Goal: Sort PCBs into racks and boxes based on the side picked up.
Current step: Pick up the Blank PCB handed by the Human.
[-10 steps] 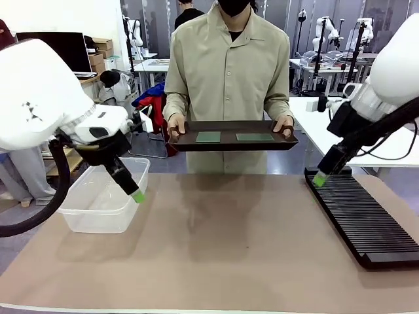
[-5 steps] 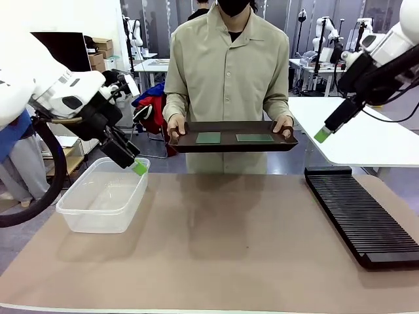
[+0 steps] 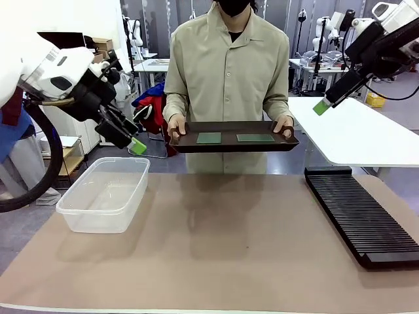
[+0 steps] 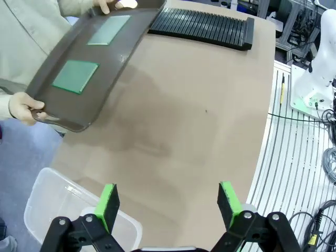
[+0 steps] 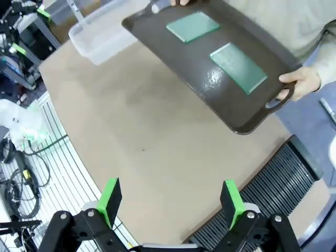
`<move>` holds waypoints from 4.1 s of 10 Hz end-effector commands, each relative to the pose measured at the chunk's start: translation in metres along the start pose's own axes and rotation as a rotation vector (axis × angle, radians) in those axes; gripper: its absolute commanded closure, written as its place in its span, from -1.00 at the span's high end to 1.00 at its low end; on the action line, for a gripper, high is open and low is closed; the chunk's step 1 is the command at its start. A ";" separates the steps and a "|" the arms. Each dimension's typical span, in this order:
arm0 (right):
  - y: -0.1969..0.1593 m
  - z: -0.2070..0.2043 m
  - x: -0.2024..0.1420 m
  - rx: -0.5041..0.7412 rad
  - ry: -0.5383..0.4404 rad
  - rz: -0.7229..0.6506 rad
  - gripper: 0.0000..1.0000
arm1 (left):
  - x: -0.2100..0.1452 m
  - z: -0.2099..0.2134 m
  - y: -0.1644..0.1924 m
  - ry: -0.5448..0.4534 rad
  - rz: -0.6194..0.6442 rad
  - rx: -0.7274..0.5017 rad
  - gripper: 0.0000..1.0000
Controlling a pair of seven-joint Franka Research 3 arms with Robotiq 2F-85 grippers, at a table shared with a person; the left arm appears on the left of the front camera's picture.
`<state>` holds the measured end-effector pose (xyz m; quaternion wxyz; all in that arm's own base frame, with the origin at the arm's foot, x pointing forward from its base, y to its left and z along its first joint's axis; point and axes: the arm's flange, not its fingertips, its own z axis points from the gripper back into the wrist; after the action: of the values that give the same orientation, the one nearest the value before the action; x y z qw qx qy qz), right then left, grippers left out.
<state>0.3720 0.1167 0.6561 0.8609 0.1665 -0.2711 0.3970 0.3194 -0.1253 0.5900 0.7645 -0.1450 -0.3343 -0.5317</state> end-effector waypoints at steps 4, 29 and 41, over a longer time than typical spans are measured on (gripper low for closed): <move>0.000 0.000 0.000 0.000 0.000 0.000 1.00 | 0.000 0.000 0.000 0.000 0.000 0.000 1.00; -0.041 0.029 -0.007 -0.057 -0.075 -0.049 1.00 | 0.055 0.036 0.026 -0.086 0.096 0.042 1.00; -0.041 0.029 -0.007 -0.057 -0.075 -0.049 1.00 | 0.055 0.036 0.026 -0.086 0.096 0.042 1.00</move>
<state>0.3904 0.0711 0.6722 0.8642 0.1623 -0.3109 0.3609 0.3426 -0.1354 0.6587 0.7772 -0.1657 -0.3712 -0.4804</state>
